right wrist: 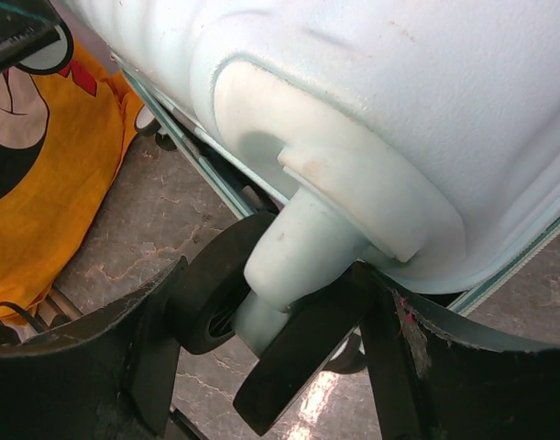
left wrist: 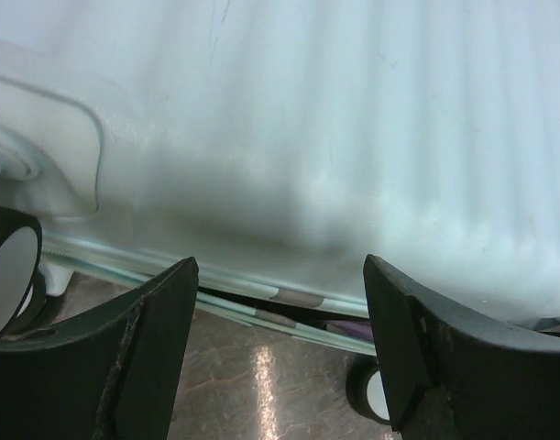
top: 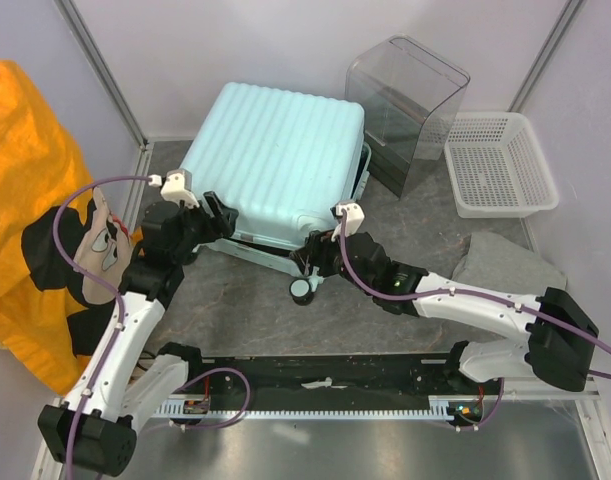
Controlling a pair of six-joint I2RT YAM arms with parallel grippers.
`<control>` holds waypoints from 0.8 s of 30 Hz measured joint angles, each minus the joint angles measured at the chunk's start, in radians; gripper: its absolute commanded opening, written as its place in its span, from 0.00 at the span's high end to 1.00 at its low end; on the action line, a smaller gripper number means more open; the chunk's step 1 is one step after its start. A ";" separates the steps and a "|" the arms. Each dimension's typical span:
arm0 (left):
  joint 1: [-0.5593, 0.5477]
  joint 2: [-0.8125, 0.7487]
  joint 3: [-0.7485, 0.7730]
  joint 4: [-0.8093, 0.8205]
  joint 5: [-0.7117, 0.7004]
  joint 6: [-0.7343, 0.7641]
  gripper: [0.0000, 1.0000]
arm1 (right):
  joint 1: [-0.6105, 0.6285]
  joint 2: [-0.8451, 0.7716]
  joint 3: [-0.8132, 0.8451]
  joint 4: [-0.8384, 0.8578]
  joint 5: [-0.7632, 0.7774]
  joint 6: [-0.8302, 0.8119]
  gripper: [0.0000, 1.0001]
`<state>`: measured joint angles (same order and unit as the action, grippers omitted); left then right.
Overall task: Open, take out, and arrange the luggage
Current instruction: Unzip the luggage at the center of the board, then open the luggage at the center of the board.
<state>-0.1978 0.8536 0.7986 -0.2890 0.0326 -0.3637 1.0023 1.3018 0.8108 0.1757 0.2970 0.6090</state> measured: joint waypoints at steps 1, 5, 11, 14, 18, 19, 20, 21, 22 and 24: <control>-0.008 -0.005 0.000 0.018 0.002 0.000 0.21 | -0.001 -0.008 0.000 -0.006 0.000 -0.006 0.26; -0.062 -0.003 0.014 0.056 0.019 0.009 0.21 | -0.002 -0.015 0.053 -0.093 -0.006 -0.067 0.10; -0.147 0.011 0.053 0.111 0.112 0.015 0.21 | -0.022 0.006 0.215 -0.245 0.000 -0.180 0.02; -0.204 0.022 0.070 0.137 0.155 0.015 0.21 | -0.034 -0.006 0.238 -0.266 0.014 -0.223 0.02; -0.271 0.026 0.072 0.147 0.203 0.014 0.21 | -0.043 -0.054 0.237 -0.269 0.048 -0.280 0.02; -0.284 0.027 0.072 0.147 0.218 0.014 0.22 | -0.055 -0.080 0.237 -0.262 0.073 -0.299 0.02; -0.295 0.030 0.072 0.147 0.233 0.014 0.22 | -0.064 -0.110 0.237 -0.261 0.103 -0.314 0.02; -0.311 0.034 0.072 0.146 0.241 0.014 0.22 | -0.071 -0.137 0.237 -0.259 0.132 -0.327 0.02; -0.330 0.041 0.072 0.146 0.249 0.013 0.22 | -0.077 -0.167 0.237 -0.259 0.168 -0.340 0.02; -0.381 0.056 0.071 0.143 0.256 0.008 0.22 | -0.085 -0.203 0.238 -0.260 0.222 -0.361 0.02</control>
<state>-0.5785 0.9092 0.8700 -0.1455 0.2886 -0.3553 0.9173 1.0985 1.0489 -0.0841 0.5194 0.2481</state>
